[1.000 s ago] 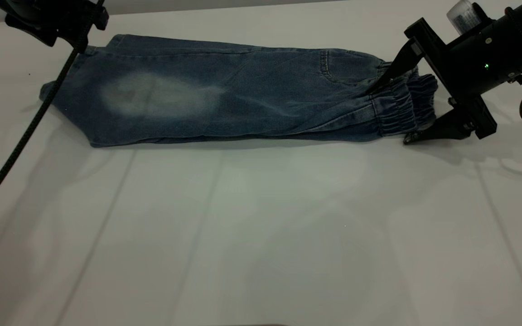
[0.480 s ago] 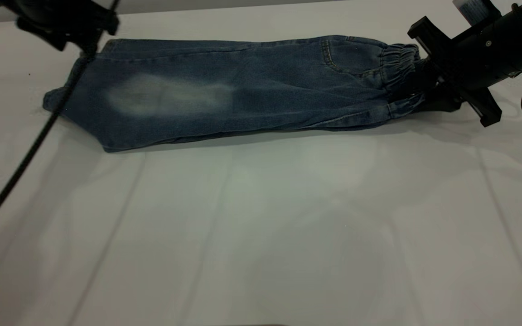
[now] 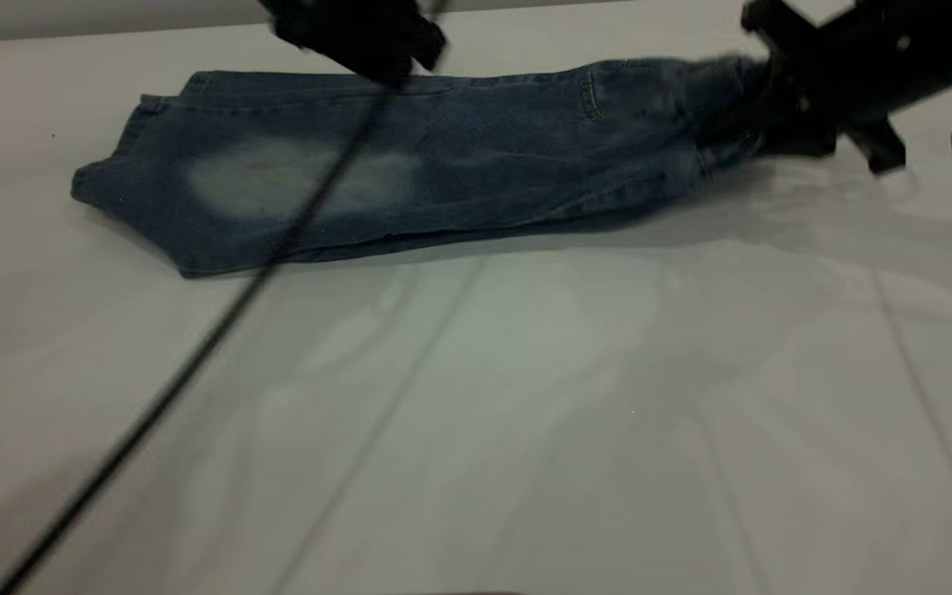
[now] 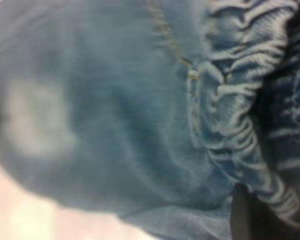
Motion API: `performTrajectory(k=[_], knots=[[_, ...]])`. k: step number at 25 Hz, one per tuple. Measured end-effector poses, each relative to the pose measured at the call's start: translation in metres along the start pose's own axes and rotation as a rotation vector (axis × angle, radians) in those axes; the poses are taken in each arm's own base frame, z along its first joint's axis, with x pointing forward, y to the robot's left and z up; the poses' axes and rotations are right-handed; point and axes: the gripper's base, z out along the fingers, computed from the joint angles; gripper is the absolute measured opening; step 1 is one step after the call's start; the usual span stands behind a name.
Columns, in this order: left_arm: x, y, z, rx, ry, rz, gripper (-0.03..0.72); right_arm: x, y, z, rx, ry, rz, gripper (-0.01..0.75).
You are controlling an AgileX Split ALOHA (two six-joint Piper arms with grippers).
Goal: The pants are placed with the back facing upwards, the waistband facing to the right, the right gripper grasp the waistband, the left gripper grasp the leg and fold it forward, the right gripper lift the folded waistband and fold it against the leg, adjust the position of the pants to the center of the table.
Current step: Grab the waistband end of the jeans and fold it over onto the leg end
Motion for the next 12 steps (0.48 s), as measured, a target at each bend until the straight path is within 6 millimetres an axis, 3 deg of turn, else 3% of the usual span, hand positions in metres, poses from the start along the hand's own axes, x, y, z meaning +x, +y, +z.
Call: performTrajectory(k=[6,12], knots=[[0.032,-0.042,0.037,0.078,0.072,0.058,0.361,-0.007,0.033,-0.024,-0.081,-0.031,-0.118,0.051],[0.034,-0.087,0.039,0.151,0.046,0.127,0.361,-0.008,0.061,-0.047,-0.154,-0.045,-0.227,0.051]])
